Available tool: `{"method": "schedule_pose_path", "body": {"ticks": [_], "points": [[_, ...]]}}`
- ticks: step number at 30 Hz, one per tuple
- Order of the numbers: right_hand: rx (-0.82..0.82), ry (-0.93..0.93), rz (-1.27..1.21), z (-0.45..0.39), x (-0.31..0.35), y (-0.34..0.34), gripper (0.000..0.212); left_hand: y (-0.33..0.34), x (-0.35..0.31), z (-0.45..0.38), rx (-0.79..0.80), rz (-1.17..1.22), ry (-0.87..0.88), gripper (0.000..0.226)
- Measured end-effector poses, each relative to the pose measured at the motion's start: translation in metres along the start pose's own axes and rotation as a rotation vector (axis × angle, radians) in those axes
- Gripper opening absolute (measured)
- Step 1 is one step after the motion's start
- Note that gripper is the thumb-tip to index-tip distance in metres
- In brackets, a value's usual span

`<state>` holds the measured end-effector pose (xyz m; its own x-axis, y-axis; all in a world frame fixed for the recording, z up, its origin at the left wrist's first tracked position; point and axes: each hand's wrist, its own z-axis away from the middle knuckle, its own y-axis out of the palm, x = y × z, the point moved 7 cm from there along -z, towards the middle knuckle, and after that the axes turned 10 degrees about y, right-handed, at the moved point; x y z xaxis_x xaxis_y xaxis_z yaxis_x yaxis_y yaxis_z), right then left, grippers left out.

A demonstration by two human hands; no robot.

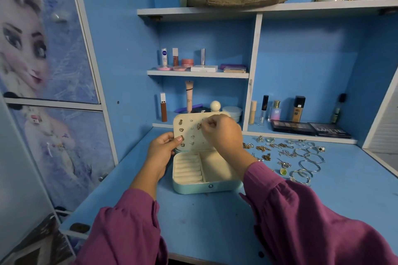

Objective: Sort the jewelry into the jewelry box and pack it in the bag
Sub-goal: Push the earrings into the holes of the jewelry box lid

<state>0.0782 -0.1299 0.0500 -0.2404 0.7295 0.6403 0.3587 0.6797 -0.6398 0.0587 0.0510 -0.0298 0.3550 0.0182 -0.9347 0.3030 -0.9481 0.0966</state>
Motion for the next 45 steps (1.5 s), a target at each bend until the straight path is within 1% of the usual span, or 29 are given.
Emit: {"method": "schedule_pose_path", "body": {"ticks": [6,8,10,11,14,15,17,18,20,21,23,25,27,30,33,38,42,43,45], "points": [[-0.078,-0.068,0.020,-0.002,0.003,-0.009,0.013,0.001,-0.004,0.003,-0.003,0.000,0.003,0.011],[-0.098,-0.096,0.050,-0.003,0.005,-0.013,0.026,0.000,-0.005,0.004,-0.005,-0.010,0.000,0.011],[-0.134,-0.121,0.163,-0.004,0.006,-0.017,0.039,0.001,-0.007,0.005,-0.004,-0.017,-0.001,0.010],[-0.146,-0.129,0.214,-0.004,0.007,-0.020,0.042,0.001,-0.008,0.006,-0.006,-0.019,0.002,0.010],[-0.113,-0.124,0.268,-0.005,0.007,-0.025,0.039,0.002,-0.020,0.010,-0.037,-0.067,0.049,0.013],[-0.095,-0.122,0.266,-0.005,0.006,-0.026,0.038,0.002,-0.026,0.011,-0.057,-0.107,0.087,0.015],[-0.075,-0.132,0.245,-0.003,0.006,-0.030,0.037,0.000,-0.040,0.015,-0.126,-0.193,0.178,0.029],[-0.075,-0.144,0.230,-0.001,0.006,-0.032,0.036,-0.002,-0.047,0.017,-0.171,-0.198,0.217,0.037],[-0.078,-0.174,0.199,0.002,0.006,-0.036,0.034,0.001,-0.059,0.025,-0.222,-0.109,0.252,0.045],[-0.075,-0.184,0.180,0.004,0.005,-0.038,0.032,0.007,-0.063,0.030,-0.215,-0.046,0.245,0.046],[-0.063,-0.198,0.132,0.008,0.004,-0.040,0.028,0.023,-0.068,0.040,-0.151,0.039,0.189,0.046],[-0.058,-0.231,0.082,0.013,0.003,-0.042,0.022,0.038,-0.068,0.048,-0.087,0.068,0.123,0.045],[-0.072,-0.288,0.049,0.020,0.002,-0.044,0.016,0.047,-0.069,0.055,-0.060,0.097,0.077,0.043],[-0.097,-0.374,0.030,0.032,-0.002,-0.046,0.012,0.054,-0.072,0.062,-0.070,0.117,0.050,0.038],[-0.131,-0.453,0.017,0.043,-0.008,-0.046,0.009,0.058,-0.071,0.069,-0.114,0.109,0.010,0.033],[-0.150,-0.502,0.009,0.058,-0.021,-0.042,0.011,0.058,-0.064,0.079,-0.186,0.109,-0.127,0.019],[-0.090,-0.555,-0.009,0.066,-0.029,-0.042,0.010,0.055,-0.056,0.087,-0.194,0.089,-0.224,0.016],[-0.049,-0.548,-0.025,0.066,-0.032,-0.042,0.011,0.055,-0.055,0.087,-0.190,0.082,-0.239,0.015],[0.082,-0.472,-0.109,0.064,-0.043,-0.042,0.020,0.055,-0.054,0.089,-0.183,0.074,-0.266,0.015]]}}
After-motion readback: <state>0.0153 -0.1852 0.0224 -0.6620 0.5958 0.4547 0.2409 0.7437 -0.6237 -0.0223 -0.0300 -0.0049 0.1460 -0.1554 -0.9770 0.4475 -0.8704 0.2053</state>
